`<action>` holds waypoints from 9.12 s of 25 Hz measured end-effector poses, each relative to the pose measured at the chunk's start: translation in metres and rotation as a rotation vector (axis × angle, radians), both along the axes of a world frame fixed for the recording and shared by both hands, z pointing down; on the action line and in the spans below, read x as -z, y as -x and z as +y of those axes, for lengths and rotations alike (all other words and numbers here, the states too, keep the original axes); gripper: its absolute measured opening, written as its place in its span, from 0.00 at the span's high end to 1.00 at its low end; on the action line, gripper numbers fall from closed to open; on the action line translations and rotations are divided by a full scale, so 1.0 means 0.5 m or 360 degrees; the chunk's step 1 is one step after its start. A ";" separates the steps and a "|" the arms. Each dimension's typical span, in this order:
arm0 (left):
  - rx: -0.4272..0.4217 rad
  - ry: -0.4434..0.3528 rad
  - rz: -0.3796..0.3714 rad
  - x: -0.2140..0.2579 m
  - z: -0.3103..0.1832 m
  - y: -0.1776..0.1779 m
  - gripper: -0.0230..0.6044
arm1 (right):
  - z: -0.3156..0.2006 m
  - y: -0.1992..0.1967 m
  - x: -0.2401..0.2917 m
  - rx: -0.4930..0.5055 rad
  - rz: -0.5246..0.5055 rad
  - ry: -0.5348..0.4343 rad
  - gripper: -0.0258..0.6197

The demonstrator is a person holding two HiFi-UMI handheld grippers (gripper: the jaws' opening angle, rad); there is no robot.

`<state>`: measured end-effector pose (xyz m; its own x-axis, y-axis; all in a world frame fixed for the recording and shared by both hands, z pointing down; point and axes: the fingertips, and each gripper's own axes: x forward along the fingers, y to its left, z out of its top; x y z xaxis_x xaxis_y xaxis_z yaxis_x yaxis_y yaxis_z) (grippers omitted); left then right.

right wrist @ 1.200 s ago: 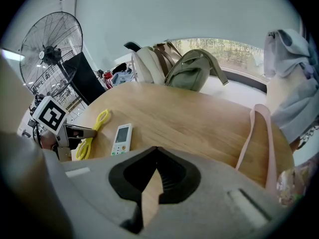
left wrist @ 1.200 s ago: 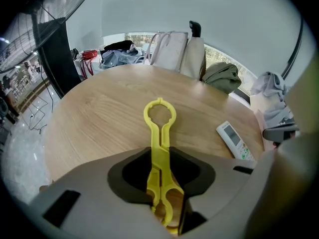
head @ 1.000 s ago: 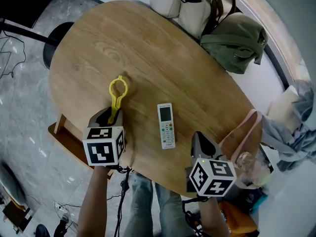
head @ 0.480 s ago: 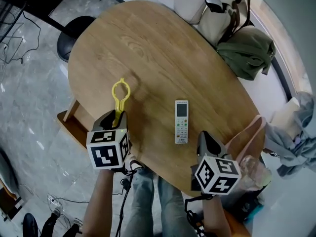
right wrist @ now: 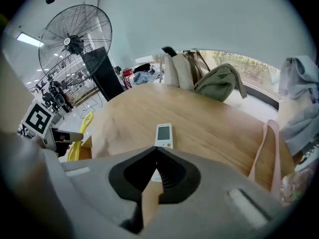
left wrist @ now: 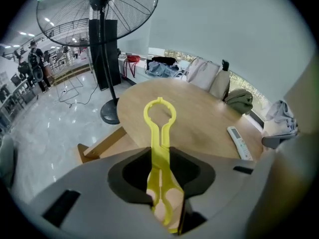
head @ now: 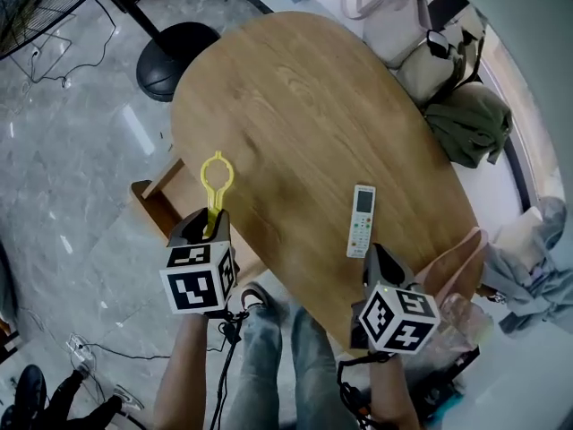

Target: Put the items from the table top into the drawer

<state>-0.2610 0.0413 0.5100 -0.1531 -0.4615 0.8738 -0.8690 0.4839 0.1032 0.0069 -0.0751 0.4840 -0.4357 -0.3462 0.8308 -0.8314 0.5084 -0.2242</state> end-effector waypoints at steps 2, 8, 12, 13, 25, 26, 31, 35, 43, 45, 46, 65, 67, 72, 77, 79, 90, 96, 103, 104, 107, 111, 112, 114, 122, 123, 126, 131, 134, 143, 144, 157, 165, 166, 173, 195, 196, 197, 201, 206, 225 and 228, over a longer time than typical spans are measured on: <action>0.0048 0.0000 -0.0002 0.005 0.033 0.016 0.79 | 0.016 0.023 0.005 0.0031 -0.0005 -0.0003 0.95; 0.0224 -0.0004 0.0015 0.008 0.127 0.062 0.79 | 0.068 0.093 0.017 0.0142 -0.0009 -0.0007 0.95; 0.0345 -0.0021 0.0037 0.003 0.173 0.082 0.79 | 0.105 0.125 0.011 0.0210 -0.0001 0.0011 0.95; 0.0373 -0.0026 0.0042 0.000 0.182 0.086 0.79 | 0.114 0.131 0.009 0.0225 0.0001 0.0015 0.95; 0.0508 -0.0102 0.0121 -0.009 0.198 0.089 0.76 | 0.138 0.162 0.005 0.0305 0.0042 0.0008 0.95; 0.0504 -0.0106 0.0123 -0.008 0.196 0.088 0.74 | 0.136 0.162 0.005 0.0304 0.0041 0.0006 0.95; 0.0492 -0.0101 0.0118 -0.006 0.196 0.086 0.73 | 0.132 0.155 0.004 0.0290 0.0032 0.0007 0.95; 0.0474 -0.0091 0.0111 -0.004 0.195 0.071 0.73 | 0.134 0.137 0.002 0.0267 0.0025 0.0012 0.95; 0.0341 -0.0078 0.0117 0.008 0.159 -0.003 0.73 | 0.124 0.068 0.017 0.0151 0.0009 -0.0009 0.95; 0.0278 -0.0077 0.0122 0.016 0.141 -0.033 0.73 | 0.119 0.037 0.024 0.0102 0.0009 -0.0015 0.95; 0.0245 -0.0076 0.0125 0.020 0.131 -0.050 0.73 | 0.117 0.020 0.027 0.0075 0.0009 -0.0017 0.95; -0.0371 -0.0065 0.0243 0.040 -0.071 -0.372 0.67 | 0.117 -0.327 0.042 -0.0494 0.0044 -0.0010 0.95; -0.0430 -0.0045 0.0239 0.037 -0.088 -0.399 0.67 | 0.119 -0.354 0.041 -0.0545 0.0039 -0.0003 0.95; -0.0498 -0.0002 0.0236 0.028 -0.123 -0.459 0.67 | 0.116 -0.404 0.035 -0.0590 0.0031 0.0026 0.95; -0.0524 0.0040 0.0245 0.005 -0.155 -0.502 0.65 | 0.106 -0.425 0.021 -0.0608 0.0027 0.0062 0.95; -0.0510 0.0060 0.0235 -0.005 -0.167 -0.511 0.64 | 0.098 -0.430 0.016 -0.0610 0.0023 0.0076 0.95; -0.0404 0.0139 0.0191 -0.057 -0.227 -0.519 0.56 | 0.054 -0.413 -0.015 -0.0531 0.0021 0.0154 0.95; -0.0382 0.0175 0.0181 -0.084 -0.249 -0.511 0.54 | 0.026 -0.400 -0.029 -0.0505 0.0020 0.0178 0.95; -0.0384 0.0216 0.0181 -0.107 -0.267 -0.503 0.53 | 0.005 -0.386 -0.043 -0.0473 0.0027 0.0199 0.95; -0.0384 0.0222 0.0172 -0.110 -0.269 -0.501 0.53 | 0.003 -0.383 -0.044 -0.0467 0.0025 0.0201 0.95; -0.0383 0.0241 0.0151 -0.117 -0.270 -0.497 0.53 | -0.001 -0.376 -0.045 -0.0452 0.0022 0.0205 0.95; -0.0390 0.0278 0.0149 -0.124 -0.266 -0.498 0.53 | -0.001 -0.373 -0.047 -0.0446 0.0022 0.0214 0.95; -0.0396 0.0289 0.0154 -0.125 -0.264 -0.500 0.53 | -0.001 -0.372 -0.047 -0.0446 0.0022 0.0218 0.95; -0.0409 0.0304 0.0163 -0.127 -0.262 -0.502 0.54 | 0.002 -0.372 -0.048 -0.0446 0.0021 0.0223 0.95; -0.0425 0.0315 0.0179 -0.127 -0.267 -0.497 0.58 | 0.007 -0.371 -0.051 -0.0436 0.0015 0.0239 0.95; -0.0428 0.0317 0.0179 -0.127 -0.268 -0.496 0.58 | 0.007 -0.371 -0.051 -0.0437 0.0013 0.0240 0.95; -0.0432 0.0321 0.0193 -0.127 -0.270 -0.495 0.58 | 0.005 -0.375 -0.051 -0.0436 0.0013 0.0241 0.95; -0.0421 0.0313 0.0190 -0.126 -0.268 -0.492 0.60 | 0.003 -0.376 -0.050 -0.0423 0.0012 0.0240 0.95; -0.0421 0.0303 0.0153 -0.124 -0.268 -0.487 0.61 | 0.001 -0.374 -0.049 -0.0409 0.0011 0.0235 0.95; -0.0361 0.0214 0.0160 -0.106 -0.259 -0.467 0.62 | 0.003 -0.357 -0.046 -0.0358 0.0016 0.0232 0.95; -0.0358 0.0204 0.0154 -0.103 -0.259 -0.463 0.62 | 0.004 -0.354 -0.045 -0.0352 0.0016 0.0231 0.95; -0.0212 0.0076 0.0114 -0.045 -0.215 -0.366 0.63 | 0.027 -0.270 -0.026 -0.0228 0.0007 0.0206 0.95; -0.0031 0.0033 0.0095 -0.014 -0.128 -0.257 0.63 | 0.048 -0.169 -0.008 -0.0077 0.0003 0.0163 0.95; -0.0005 0.0031 0.0094 -0.012 -0.111 -0.241 0.63 | 0.053 -0.154 -0.006 -0.0058 0.0004 0.0158 0.95; 0.0230 0.0007 0.0094 0.010 0.011 -0.138 0.63 | 0.076 -0.041 0.016 0.0143 0.0005 0.0099 0.95; 0.0667 0.0016 0.0232 -0.058 0.270 -0.024 0.62 | 0.180 0.177 0.002 0.0496 0.0071 0.0084 0.95; 0.0679 0.0021 0.0246 -0.070 0.272 -0.023 0.62 | 0.181 0.183 -0.005 0.0508 0.0081 0.0088 0.95; 0.0692 0.0025 0.0259 -0.082 0.274 -0.022 0.62 | 0.179 0.188 -0.012 0.0520 0.0092 0.0091 0.95; 0.0741 0.0039 0.0300 -0.132 0.276 -0.013 0.62 | 0.164 0.202 -0.047 0.0548 0.0135 0.0103 0.95; 0.0784 0.0058 0.0347 -0.177 0.270 -0.004 0.62 | 0.140 0.212 -0.076 0.0567 0.0190 0.0122 0.95; 0.0680 -0.0022 0.0425 -0.144 0.241 -0.015 0.56 | 0.135 0.201 -0.049 0.0474 0.0172 0.0126 0.95; 0.0607 -0.0022 0.0416 -0.128 0.235 -0.031 0.56 | 0.135 0.172 -0.036 0.0395 0.0153 0.0109 0.95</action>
<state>-0.2456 0.1587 0.5740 -0.0894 -0.4270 0.8998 -0.5731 0.7609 0.3042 -0.0793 -0.0077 0.5020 -0.4183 -0.1803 0.8902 -0.7023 0.6858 -0.1911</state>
